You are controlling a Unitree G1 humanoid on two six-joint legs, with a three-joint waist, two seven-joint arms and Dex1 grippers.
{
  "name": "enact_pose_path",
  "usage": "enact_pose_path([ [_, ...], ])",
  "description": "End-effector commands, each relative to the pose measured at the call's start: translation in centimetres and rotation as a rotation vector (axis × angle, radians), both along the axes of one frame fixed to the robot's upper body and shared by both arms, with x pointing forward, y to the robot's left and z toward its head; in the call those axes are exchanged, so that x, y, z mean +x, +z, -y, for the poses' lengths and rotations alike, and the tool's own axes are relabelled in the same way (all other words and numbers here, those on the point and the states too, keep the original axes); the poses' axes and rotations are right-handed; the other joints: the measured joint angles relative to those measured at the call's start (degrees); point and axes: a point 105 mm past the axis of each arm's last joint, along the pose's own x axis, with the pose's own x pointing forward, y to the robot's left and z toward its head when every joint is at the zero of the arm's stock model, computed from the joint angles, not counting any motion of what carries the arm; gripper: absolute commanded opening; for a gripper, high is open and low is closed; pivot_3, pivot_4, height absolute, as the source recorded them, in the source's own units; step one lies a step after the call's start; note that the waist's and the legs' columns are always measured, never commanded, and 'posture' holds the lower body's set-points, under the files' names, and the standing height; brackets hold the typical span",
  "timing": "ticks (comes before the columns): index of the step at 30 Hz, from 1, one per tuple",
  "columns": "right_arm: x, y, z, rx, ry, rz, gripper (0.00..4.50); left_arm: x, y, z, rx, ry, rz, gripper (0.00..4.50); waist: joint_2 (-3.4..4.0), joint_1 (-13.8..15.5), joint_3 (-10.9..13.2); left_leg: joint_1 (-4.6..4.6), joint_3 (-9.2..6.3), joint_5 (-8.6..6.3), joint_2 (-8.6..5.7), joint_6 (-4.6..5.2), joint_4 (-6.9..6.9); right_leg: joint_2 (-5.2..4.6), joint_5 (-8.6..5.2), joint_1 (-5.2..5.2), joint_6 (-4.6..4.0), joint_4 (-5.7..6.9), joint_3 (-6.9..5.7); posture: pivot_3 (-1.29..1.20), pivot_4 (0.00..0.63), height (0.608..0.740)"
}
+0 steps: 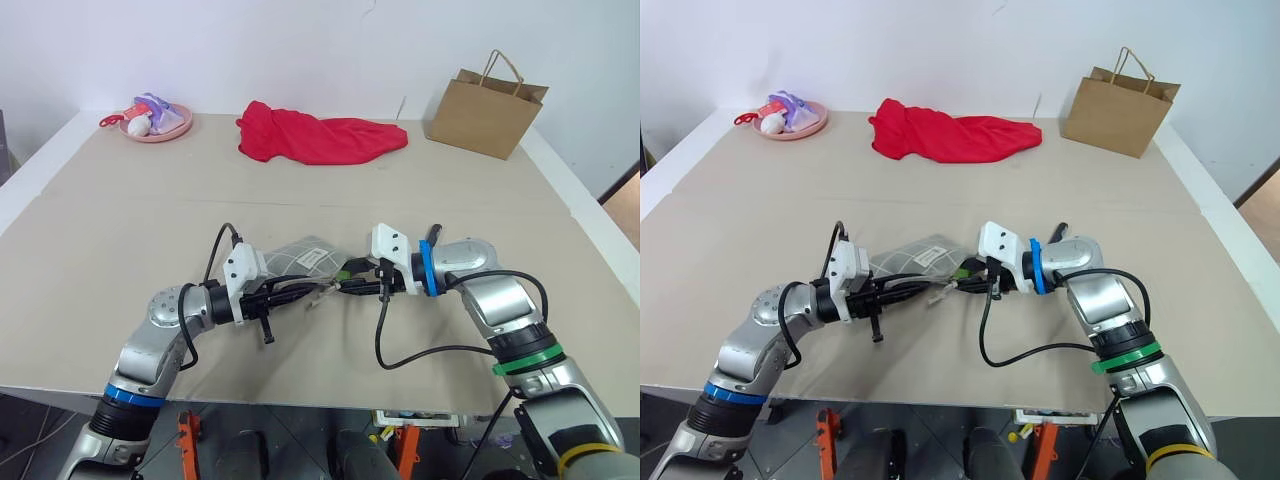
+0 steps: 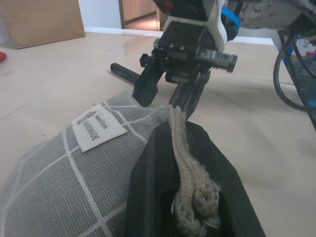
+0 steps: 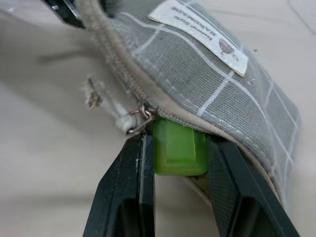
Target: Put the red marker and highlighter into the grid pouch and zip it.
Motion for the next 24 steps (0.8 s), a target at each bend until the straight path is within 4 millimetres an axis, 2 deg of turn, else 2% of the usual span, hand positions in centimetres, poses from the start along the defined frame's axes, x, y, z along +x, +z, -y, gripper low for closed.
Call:
enact_pose_path([
  [1, 2.0, 1.9, -0.2, 0.03, -0.062, 0.122, 1.07, -0.2, 1.5, 0.4, -0.034, -0.025, 0.038, 0.0, 0.0, -0.01, 0.0, 0.0, 0.03, 0.0, 0.0, 0.0, 0.0, -0.01, 0.0, -0.02, 0.0, 0.0, 0.03, 0.0, 0.15, 0.74],
  [7, 2.0, 1.8, 0.2, 0.055, -0.074, 0.113, 1.07, 0.0, 1.8, 0.3, -0.048, -0.016, 0.036, 0.0, 0.0, 0.06, 0.0, -0.02, 0.01, 0.0, 0.0, 0.0, -0.02, -0.01, -0.01, -0.02, 0.01, 0.0, 0.0, 0.0, 0.15, 0.74],
  [9, 1.9, 1.7, 0.1, 0.059, -0.076, 0.107, 2.08, -0.1, 1.9, 0.4, -0.051, -0.017, 0.035, 0.0, 0.0, 0.05, 0.0, -0.03, 0.01, 0.0, -0.01, 0.0, -0.02, -0.01, -0.01, -0.02, 0.01, 0.0, 0.01, 0.0, 0.15, 0.74],
  [10, 1.9, 1.6, 0.1, 0.056, -0.08, 0.103, 2.38, -0.1, 1.9, 0.4, -0.052, -0.018, 0.036, 0.0, 0.0, 0.05, 0.0, -0.03, 0.01, 0.0, -0.01, 0.0, -0.02, -0.01, -0.01, -0.02, 0.01, 0.0, 0.0, 0.0, 0.15, 0.74],
  [12, 1.7, 1.4, 0.2, 0.037, -0.069, 0.093, 3.31, 0.0, 1.9, 0.5, -0.053, -0.018, 0.036, 0.0, 0.0, 0.05, 0.0, -0.02, 0.0, 0.0, 0.0, 0.0, -0.02, 0.0, -0.01, -0.02, 0.0, 0.0, 0.0, 0.0, 0.15, 0.74],
  [13, 1.5, 1.3, 0.2, 0.031, -0.06, 0.091, 3.89, 0.1, 2.0, 0.5, -0.054, -0.018, 0.037, 0.0, 0.0, 0.05, 0.0, -0.02, 0.0, 0.0, 0.0, 0.0, -0.02, 0.0, -0.01, -0.02, 0.0, 0.0, -0.01, 0.0, 0.15, 0.74],
  [15, 1.6, 1.4, 0.5, 0.025, -0.071, 0.097, 4.45, 0.1, 2.0, 0.6, -0.055, -0.018, 0.037, 0.0, 0.0, 0.06, 0.0, -0.02, 0.0, 0.0, 0.0, 0.0, -0.02, 0.0, -0.01, -0.02, 0.0, 0.0, 0.0, 0.0, 0.15, 0.74],
  [20, 1.9, 2.8, 2.4, 0.043, -0.127, 0.092, 4.45, 0.4, 2.4, 0.5, -0.088, 0.0, 0.027, 0.0, 0.0, 0.06, 0.0, -0.02, 0.0, 0.0, -0.01, 0.0, -0.02, -0.01, -0.01, -0.02, 0.01, 0.0, 0.0, 0.0, 0.15, 0.74],
  [24, 0.3, 4.7, 4.6, 0.093, -0.104, 0.031, 4.45, 0.9, 3.1, 0.1, -0.139, 0.036, 0.005, 0.0, 0.0, 0.31, 0.0, -0.08, -0.03, 0.0, -0.03, 0.0, -0.02, -0.04, -0.03, -0.03, 0.04, 0.0, -0.02, 0.0, 0.15, 0.74],
])
